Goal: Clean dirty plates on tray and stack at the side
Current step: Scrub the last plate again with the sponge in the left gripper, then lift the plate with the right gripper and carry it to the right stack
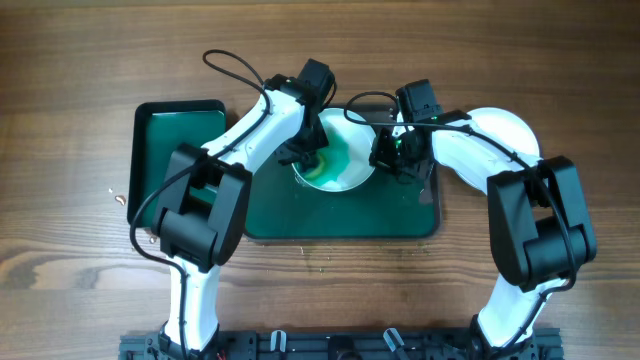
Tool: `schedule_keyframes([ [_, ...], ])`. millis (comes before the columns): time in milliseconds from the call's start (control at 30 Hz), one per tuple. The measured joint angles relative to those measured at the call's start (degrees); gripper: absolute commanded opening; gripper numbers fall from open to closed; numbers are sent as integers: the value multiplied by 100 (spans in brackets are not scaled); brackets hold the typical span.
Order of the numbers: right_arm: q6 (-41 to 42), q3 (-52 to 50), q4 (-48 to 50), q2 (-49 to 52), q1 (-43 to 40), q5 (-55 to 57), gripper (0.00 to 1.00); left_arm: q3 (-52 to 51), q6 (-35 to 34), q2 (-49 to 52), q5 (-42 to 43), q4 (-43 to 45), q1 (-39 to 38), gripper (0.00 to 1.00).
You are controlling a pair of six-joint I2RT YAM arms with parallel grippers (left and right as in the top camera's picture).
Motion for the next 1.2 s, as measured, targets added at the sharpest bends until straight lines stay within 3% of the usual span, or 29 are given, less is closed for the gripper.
schedule_keyframes([
  [100, 0, 0, -15, 0, 0, 4, 4, -37, 697, 0, 562, 350, 42, 4],
  [267, 2, 0, -24, 0, -22, 0, 4, -68, 1945, 59, 2380, 1045, 192, 4],
  [400, 2, 0, -26, 0, -22, 0, 4, -72, 1873, 81, 2297, 1054, 168, 4],
  [633, 0, 0, -11, 0, -4, -7, 4, -20, 769, 39, 951, 616, -33, 4],
  [1033, -326, -28, 57, 0, -9, -107, 4, -35, 2498, -44, 3134, 280, 555, 4],
  [1200, -835, -79, 168, 4, -22, -299, 4, -76, 2645, -1058, 3357, 149, 1045, 4],
])
